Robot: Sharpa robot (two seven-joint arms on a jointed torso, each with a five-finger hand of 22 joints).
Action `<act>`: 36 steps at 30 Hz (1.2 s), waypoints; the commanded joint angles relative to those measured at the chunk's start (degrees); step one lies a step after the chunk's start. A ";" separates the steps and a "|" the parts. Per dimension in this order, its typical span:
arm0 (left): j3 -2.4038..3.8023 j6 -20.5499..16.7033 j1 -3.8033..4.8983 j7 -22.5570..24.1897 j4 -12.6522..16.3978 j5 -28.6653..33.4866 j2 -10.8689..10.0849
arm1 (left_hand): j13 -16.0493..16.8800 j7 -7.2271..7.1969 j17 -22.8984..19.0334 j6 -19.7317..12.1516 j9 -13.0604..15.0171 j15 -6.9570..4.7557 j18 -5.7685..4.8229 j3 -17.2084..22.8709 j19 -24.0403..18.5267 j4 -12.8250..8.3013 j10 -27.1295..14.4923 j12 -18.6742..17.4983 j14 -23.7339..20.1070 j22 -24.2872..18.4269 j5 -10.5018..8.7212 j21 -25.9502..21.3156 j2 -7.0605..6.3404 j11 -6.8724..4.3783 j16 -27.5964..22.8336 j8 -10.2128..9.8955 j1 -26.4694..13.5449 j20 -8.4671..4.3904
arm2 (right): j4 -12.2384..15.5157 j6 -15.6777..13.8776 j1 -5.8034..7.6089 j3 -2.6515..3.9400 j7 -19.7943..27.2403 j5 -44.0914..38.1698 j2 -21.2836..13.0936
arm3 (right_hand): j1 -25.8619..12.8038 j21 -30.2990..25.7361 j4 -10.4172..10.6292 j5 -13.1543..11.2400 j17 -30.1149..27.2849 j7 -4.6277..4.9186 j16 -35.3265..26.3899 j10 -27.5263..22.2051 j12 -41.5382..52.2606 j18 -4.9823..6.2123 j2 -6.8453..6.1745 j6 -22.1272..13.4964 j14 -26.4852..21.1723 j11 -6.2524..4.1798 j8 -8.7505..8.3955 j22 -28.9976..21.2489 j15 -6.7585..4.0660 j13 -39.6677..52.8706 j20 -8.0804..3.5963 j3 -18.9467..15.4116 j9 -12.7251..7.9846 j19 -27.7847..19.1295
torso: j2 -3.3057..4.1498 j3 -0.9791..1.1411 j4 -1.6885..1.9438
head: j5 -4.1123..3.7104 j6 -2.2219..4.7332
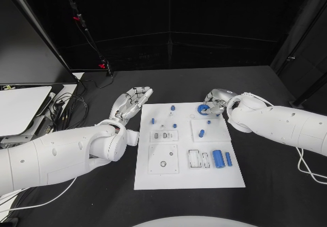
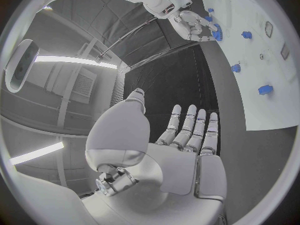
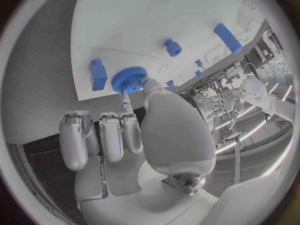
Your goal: Assemble the parts on the task board
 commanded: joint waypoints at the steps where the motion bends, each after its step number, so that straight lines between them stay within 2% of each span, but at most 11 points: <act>1: 0.05 0.53 0.07 15.75 -0.02 -0.40 0.08 | -0.03 8.75 0.07 0.51 -0.07 0.28 0.50 0.38 0.16 0.07 0.38 0.23 0.09 0.07 0.32 0.34 0.53 0.02 0.30 -0.05 -0.07 0.36 | 0.22 -2.07 0.08 0.01 1.06 0.72 -0.18 | 0.55 0.18 -0.13 0.28 15.08 -0.12 0.14 6.07 0.15 -0.42 0.09 0.93 5.96 0.09 -0.42 15.09 0.15 15.08 0.17 0.33 0.12 6.05 | -0.03 0.01 -0.03 | 0.01 0.07; 16: 0.05 0.54 0.07 15.64 -0.04 -0.40 0.02 | -0.03 8.75 0.07 0.51 -0.07 0.28 0.50 0.38 0.16 0.07 0.38 0.23 0.09 0.07 0.32 0.34 0.53 0.02 0.30 -0.05 -0.07 0.36 | 0.53 -3.26 0.05 0.01 1.77 1.19 -0.45 | 1.01 0.18 -0.38 0.32 15.08 -0.58 0.14 6.07 0.15 -0.42 0.18 1.71 5.96 -0.26 -0.89 15.09 -0.01 15.08 0.09 0.54 0.10 6.05 | 0.02 -0.01 -0.01 | -0.12 0.10; 34: 0.05 0.68 0.02 15.63 0.02 -0.40 -0.09 | -0.03 8.75 0.07 0.51 -0.07 0.31 0.51 0.40 0.12 0.05 0.40 0.24 0.11 0.06 0.41 0.36 0.71 0.02 0.33 -0.06 0.05 0.39 | 0.46 -0.50 0.04 0.00 -0.44 0.57 -0.56 | 1.11 0.18 -0.40 0.15 15.08 -0.59 0.14 6.07 0.15 -0.42 -0.13 1.42 5.96 -0.35 -1.72 15.09 -0.16 15.08 -0.01 0.46 -0.08 6.05 | -0.03 0.04 0.02 | -0.19 -0.07; 36: 0.05 0.67 0.01 15.63 0.03 -0.40 -0.11 | -0.03 8.75 0.07 0.51 -0.07 0.31 0.51 0.40 0.12 0.05 0.40 0.24 0.11 0.06 0.41 0.36 0.71 0.02 0.33 -0.06 0.05 0.39 | 0.41 -0.28 0.03 0.00 -0.66 0.42 -0.54 | 1.11 0.18 -0.40 0.15 15.08 -0.59 0.14 6.07 0.15 -0.42 -0.13 1.42 5.96 -0.35 -1.72 15.09 -0.16 15.08 -0.01 0.46 -0.08 6.05 | -0.03 -0.01 -0.02 | -0.27 -0.10</act>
